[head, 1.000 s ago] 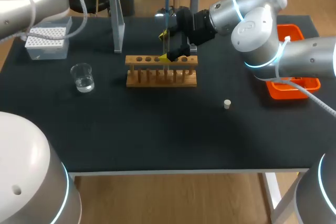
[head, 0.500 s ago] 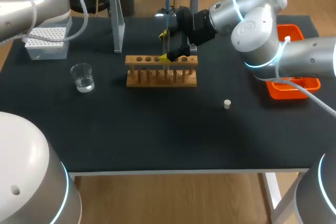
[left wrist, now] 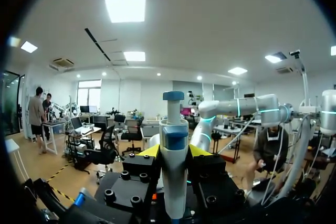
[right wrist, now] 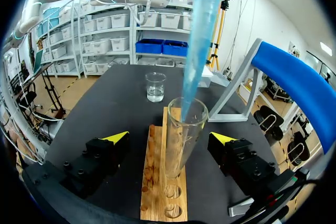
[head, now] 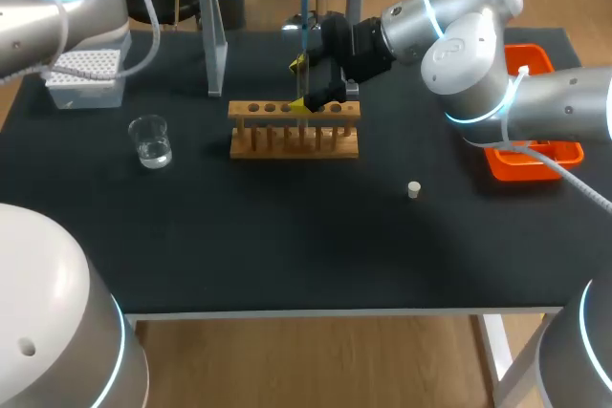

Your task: Invert the test tube, pick up the pipette, mount the tip to pipette, aspirate from beaker and dispense into the tube, eject the tip, return the pipette, and cap with the stopper.

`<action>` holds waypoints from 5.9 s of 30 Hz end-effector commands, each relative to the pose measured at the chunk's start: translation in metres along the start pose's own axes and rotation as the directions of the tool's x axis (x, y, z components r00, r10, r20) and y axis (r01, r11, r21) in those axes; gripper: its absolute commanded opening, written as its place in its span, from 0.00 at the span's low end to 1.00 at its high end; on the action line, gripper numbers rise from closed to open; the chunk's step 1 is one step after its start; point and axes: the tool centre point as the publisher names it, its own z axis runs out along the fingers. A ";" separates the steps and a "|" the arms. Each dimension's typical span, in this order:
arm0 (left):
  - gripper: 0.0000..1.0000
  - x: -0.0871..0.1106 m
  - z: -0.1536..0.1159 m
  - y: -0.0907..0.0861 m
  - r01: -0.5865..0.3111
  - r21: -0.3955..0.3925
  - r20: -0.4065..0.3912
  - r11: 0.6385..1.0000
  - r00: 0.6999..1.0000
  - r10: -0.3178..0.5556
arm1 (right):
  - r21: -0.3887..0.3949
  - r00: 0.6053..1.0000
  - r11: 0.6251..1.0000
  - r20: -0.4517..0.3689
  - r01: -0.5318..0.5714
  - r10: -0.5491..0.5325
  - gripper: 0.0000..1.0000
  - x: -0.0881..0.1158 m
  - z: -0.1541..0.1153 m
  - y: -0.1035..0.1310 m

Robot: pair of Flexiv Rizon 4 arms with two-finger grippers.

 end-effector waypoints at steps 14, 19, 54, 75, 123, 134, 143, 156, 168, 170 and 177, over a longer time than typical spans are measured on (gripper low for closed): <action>0.00 -0.004 -0.003 0.010 0.008 0.009 -0.012 1.000 1.000 -0.008 | 0.004 1.000 1.000 -0.001 -0.001 0.001 1.00 0.000 -0.001 0.001; 0.00 -0.005 -0.003 0.014 0.012 0.011 -0.013 1.000 1.000 -0.012 | 0.004 1.000 1.000 -0.001 -0.001 0.001 1.00 0.000 -0.001 0.001; 0.00 -0.006 -0.010 0.020 -0.008 -0.021 -0.019 1.000 1.000 0.007 | 0.004 1.000 1.000 -0.001 -0.001 0.001 1.00 0.000 -0.001 0.001; 0.00 -0.007 0.003 0.022 -0.010 -0.013 -0.064 1.000 0.998 0.009 | 0.004 1.000 1.000 -0.001 -0.001 0.001 1.00 0.000 -0.001 0.001; 0.00 0.009 0.006 0.040 -0.063 -0.042 -0.101 0.997 0.993 0.058 | 0.004 1.000 1.000 -0.001 -0.001 0.001 1.00 0.000 -0.001 0.001; 0.00 0.009 0.005 0.049 -0.066 -0.051 -0.104 0.997 0.993 0.061 | 0.004 1.000 1.000 -0.001 -0.001 0.001 1.00 0.000 -0.001 0.001; 0.00 0.009 0.007 0.054 -0.066 -0.049 -0.109 0.997 0.992 0.061 | 0.004 1.000 1.000 -0.001 -0.001 0.001 1.00 0.000 -0.001 0.001; 0.00 0.010 0.007 0.059 -0.064 -0.049 -0.109 0.997 0.992 0.059 | 0.004 1.000 1.000 -0.001 -0.001 0.001 1.00 0.000 -0.001 0.001; 0.00 0.009 0.006 0.067 -0.055 -0.045 -0.112 0.997 0.992 0.050 | 0.004 1.000 1.000 -0.001 -0.001 0.001 1.00 0.000 -0.001 0.001; 0.00 0.009 0.007 0.067 -0.054 -0.043 -0.112 0.998 0.993 0.049 | 0.004 1.000 1.000 -0.001 -0.001 0.001 1.00 0.000 -0.001 0.001; 0.00 0.009 0.008 0.068 -0.054 -0.043 -0.114 0.998 0.992 0.049 | 0.004 1.000 1.000 -0.001 -0.001 0.001 1.00 0.000 -0.001 0.001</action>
